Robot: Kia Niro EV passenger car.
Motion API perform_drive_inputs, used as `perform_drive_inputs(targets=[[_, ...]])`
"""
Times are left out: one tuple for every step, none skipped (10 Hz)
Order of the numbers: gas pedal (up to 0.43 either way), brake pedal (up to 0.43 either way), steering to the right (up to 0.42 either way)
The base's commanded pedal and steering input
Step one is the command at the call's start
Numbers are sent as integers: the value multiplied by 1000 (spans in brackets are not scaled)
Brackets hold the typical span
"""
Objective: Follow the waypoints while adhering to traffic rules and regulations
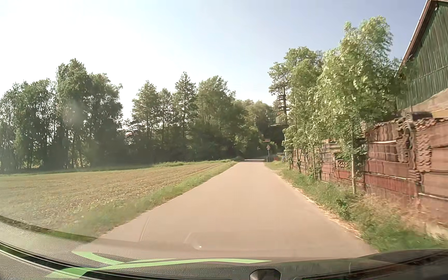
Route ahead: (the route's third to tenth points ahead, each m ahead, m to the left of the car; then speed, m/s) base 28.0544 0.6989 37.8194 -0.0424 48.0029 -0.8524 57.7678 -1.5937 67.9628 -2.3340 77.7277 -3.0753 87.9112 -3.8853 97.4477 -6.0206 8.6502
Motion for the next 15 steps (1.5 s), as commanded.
perform_drive_inputs(targets=[[157, 0, -4], [157, 0, -3], [157, 0, -3], [157, 0, -2], [157, 0, -2], [157, 0, -2], [157, 0, -1], [157, 0, -1], [157, 0, -1], [157, 0, 0], [157, 0, 2], [157, 0, 4], [157, 0, 5], [157, 0, 6], [157, 0, 6]])
